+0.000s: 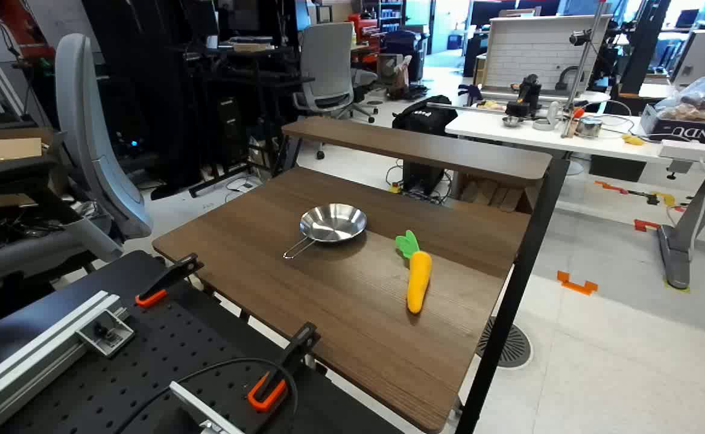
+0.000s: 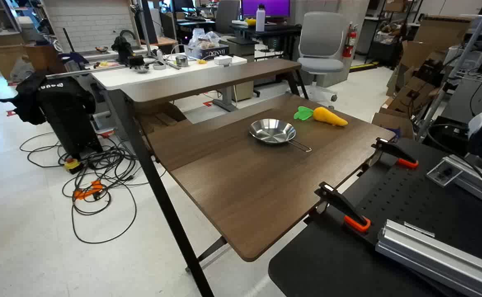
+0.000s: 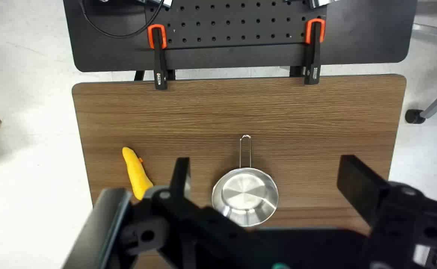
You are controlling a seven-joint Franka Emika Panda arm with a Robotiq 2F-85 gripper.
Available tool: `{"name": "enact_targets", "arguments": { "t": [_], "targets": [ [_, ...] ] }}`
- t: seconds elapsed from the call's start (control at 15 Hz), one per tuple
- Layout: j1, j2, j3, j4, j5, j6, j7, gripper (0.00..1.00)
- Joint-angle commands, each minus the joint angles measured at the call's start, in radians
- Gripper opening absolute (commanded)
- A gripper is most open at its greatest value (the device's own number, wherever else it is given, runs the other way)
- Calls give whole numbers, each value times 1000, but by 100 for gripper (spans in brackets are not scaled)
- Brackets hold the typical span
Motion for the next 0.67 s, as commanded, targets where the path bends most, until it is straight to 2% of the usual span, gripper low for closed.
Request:
{"name": "enact_targets", "arguments": {
  "t": [0.0,0.6],
  "targets": [
    [-7,0,6,2,4,-2,-3,100],
    [-11,23,-4,-31,6,20,-11,100]
  ]
}}
